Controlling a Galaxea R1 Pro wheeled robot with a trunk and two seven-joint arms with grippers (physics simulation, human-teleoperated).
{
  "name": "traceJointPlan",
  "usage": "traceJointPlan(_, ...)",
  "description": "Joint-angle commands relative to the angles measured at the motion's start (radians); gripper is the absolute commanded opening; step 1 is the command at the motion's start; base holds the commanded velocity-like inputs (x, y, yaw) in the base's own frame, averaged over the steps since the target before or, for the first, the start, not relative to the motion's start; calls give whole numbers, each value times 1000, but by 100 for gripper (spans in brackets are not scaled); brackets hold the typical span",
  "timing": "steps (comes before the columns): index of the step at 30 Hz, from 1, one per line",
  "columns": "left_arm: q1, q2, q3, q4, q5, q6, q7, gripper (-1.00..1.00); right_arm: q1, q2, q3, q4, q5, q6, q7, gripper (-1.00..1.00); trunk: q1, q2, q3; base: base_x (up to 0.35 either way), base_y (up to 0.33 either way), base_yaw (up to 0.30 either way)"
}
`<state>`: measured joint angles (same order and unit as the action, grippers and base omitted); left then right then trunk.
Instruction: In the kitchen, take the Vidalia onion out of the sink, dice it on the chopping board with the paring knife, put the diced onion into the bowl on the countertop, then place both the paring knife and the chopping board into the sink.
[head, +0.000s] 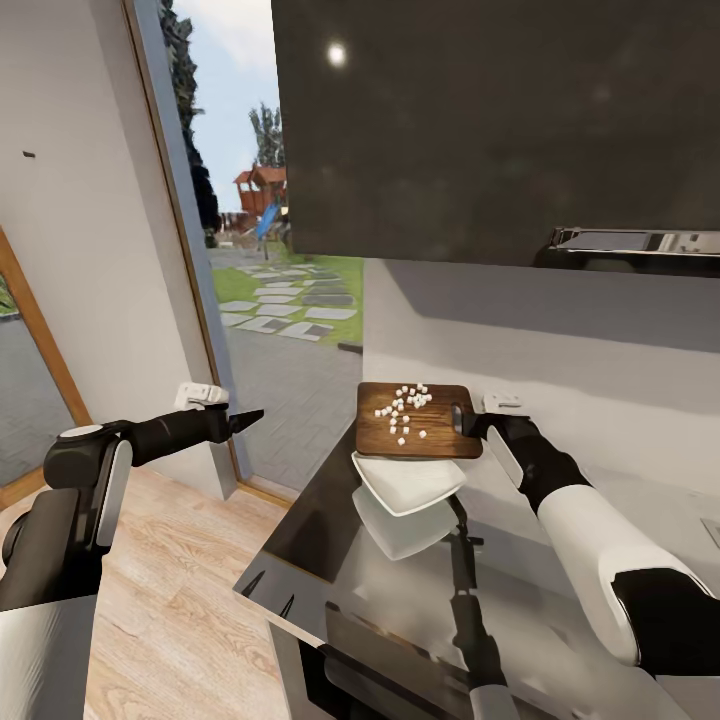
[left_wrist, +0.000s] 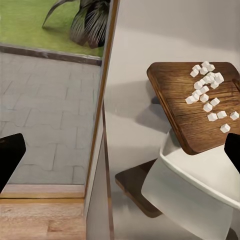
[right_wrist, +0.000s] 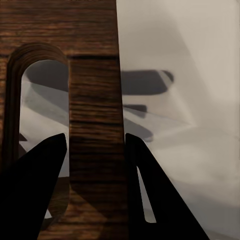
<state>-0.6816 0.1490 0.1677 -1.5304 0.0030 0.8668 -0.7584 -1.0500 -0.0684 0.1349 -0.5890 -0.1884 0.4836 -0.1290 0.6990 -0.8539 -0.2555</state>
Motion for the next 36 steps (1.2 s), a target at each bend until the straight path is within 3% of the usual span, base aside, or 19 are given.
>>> traceJointPlan(1,-1,0,1,-1,0,7,-4,100,-1,-1,8,-2,-11,4,-8,-100,0,-1,-1,0,0,0)
traceJointPlan(16,-1,0,1,-1,0,8,-4,100,0,-2,8,-2,-11,4,-7,-100,0,-1,-1,0,0,0)
traceJointPlan(25,-1,0,1,-1,0,8,-4,100,3,-2,8,8,-11,-73,-6,-100,0,-1,-1,0,0,0)
traceJointPlan(36,-1,0,1,-1,0,7,-4,100,4,-2,8,17,-11,-83,-6,-100,0,-1,-1,0,0,0)
